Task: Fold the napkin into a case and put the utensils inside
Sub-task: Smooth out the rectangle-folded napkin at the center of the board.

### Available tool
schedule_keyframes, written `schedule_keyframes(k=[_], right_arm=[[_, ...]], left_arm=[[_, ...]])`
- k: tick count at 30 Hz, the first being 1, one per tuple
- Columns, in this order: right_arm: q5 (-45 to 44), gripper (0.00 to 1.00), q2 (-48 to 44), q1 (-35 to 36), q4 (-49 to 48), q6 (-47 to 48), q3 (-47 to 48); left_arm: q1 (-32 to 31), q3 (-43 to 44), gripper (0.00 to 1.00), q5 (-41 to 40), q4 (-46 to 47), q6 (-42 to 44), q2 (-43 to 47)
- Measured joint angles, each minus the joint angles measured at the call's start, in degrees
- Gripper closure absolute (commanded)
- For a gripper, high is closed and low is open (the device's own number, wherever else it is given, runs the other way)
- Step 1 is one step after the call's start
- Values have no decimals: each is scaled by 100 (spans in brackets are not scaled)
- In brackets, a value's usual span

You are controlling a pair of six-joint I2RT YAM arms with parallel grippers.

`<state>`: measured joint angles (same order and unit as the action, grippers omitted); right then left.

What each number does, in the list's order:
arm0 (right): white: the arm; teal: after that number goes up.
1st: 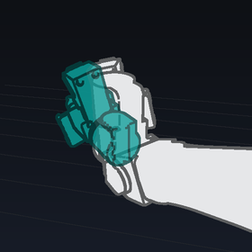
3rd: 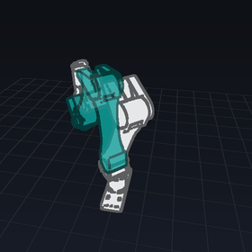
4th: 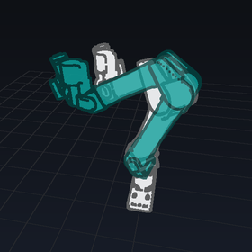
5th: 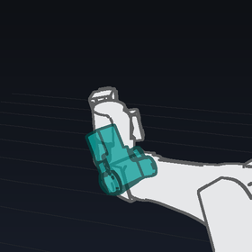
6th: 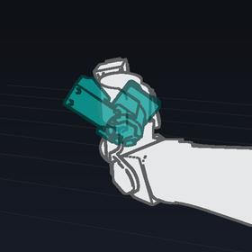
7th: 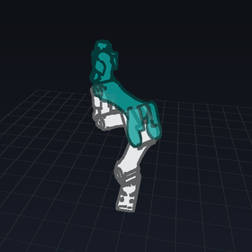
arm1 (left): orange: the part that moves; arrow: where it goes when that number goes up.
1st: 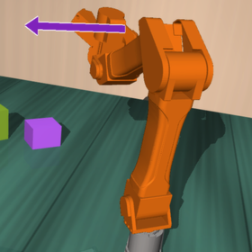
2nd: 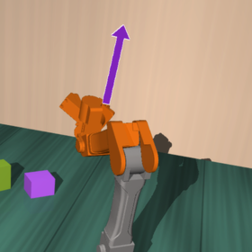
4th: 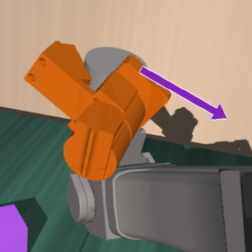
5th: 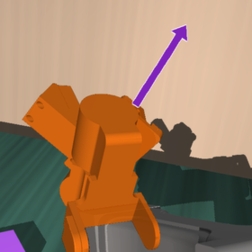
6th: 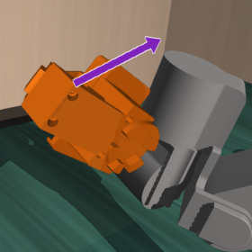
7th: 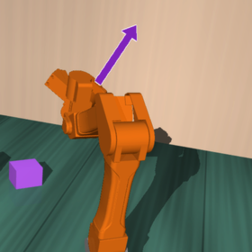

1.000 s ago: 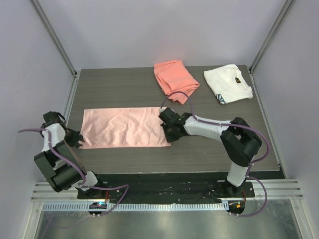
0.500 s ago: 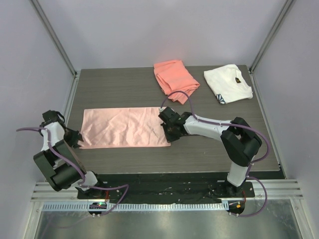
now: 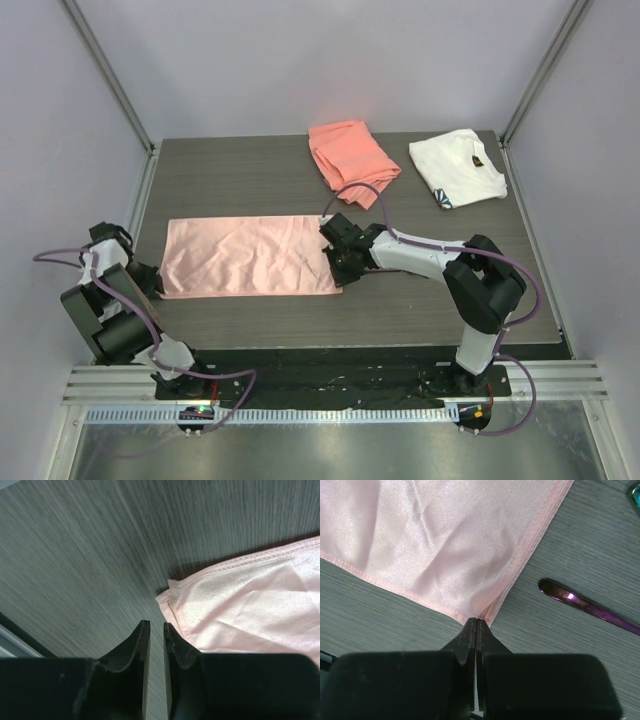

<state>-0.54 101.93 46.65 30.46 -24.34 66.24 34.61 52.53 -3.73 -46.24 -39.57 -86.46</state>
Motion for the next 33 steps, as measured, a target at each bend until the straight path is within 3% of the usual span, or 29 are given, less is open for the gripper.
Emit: schedule_keyframes(k=[6, 17, 29, 33], right_arm=[[131, 99, 0, 0, 0, 2, 0], [201, 99, 0, -2, -2, 0, 0], [282, 99, -2, -46, -46, -4, -66], [313, 99, -24, -55, -70, -11, -146]], left_arm=[[0, 153, 71, 76, 192, 0, -133], [0, 297, 70, 90, 339, 0, -439], [0, 345, 84, 63, 428, -4, -636], [0, 345, 75, 66, 490, -4, -719]])
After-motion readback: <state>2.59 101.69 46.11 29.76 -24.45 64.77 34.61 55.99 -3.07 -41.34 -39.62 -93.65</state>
